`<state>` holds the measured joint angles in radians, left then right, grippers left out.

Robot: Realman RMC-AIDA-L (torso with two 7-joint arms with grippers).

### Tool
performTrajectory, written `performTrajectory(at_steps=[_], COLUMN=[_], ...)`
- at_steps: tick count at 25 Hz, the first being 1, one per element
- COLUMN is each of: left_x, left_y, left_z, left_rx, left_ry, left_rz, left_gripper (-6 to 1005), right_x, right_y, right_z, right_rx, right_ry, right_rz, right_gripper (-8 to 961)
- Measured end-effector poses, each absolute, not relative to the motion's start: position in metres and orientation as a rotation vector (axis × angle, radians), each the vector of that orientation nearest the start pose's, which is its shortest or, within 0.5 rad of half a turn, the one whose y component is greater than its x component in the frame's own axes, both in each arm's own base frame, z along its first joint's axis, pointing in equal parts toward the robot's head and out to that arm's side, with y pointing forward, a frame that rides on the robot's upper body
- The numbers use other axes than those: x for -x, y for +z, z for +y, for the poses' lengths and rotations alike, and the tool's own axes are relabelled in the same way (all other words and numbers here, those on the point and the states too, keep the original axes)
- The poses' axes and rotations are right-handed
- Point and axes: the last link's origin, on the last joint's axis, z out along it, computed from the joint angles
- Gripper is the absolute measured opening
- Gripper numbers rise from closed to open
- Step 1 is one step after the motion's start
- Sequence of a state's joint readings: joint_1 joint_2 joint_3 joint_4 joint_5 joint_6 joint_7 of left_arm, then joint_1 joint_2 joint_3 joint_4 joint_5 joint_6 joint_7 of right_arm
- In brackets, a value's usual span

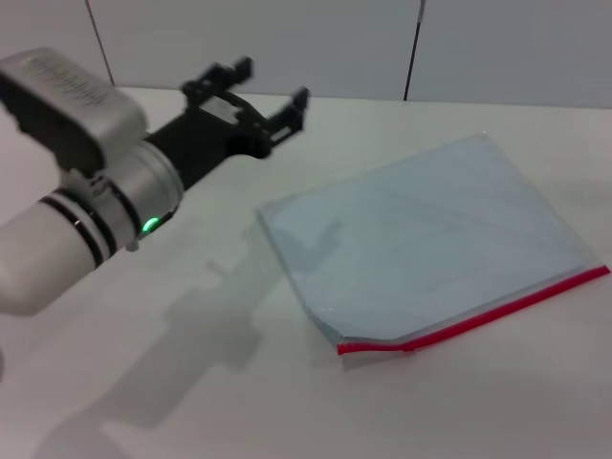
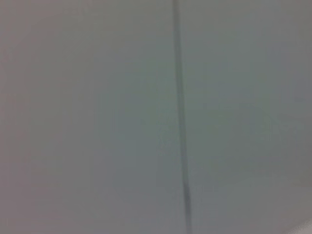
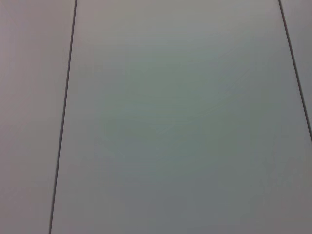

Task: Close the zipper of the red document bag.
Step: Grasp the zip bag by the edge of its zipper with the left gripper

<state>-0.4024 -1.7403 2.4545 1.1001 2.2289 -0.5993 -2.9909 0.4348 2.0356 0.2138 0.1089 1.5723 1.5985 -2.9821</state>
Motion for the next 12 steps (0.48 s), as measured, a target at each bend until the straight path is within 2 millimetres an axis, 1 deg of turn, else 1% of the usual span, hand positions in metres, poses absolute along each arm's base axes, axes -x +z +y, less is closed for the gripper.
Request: performTrajectory(at_steps=[3, 6, 9, 12], left_x=[0.188, 0.185, 0.188, 0.199], left_y=[-0.024, -0.023, -0.017, -0.005], left_z=[0.356, 0.354, 0.351, 0.345], left_rx=[2.135, 2.14, 2.079, 1.951], left_ry=[-0.692, -0.694, -0.745, -0.838], left_rz=[-0.39, -0.366, -0.353, -0.332], left_gripper=[767, 764, 761, 758], right_x=[-0.316, -0.316, -0.316, -0.316], right_y=[0.042, 0.042, 0.042, 0.042], right_z=[0.307, 0.307, 0.307, 0.307], right_rx=[1.399, 1.398, 1.398, 1.396], right_ry=[0.917, 0.917, 0.916, 0.917], right_rz=[0.267, 0.267, 0.267, 0.268], right_gripper=[892, 892, 892, 892])
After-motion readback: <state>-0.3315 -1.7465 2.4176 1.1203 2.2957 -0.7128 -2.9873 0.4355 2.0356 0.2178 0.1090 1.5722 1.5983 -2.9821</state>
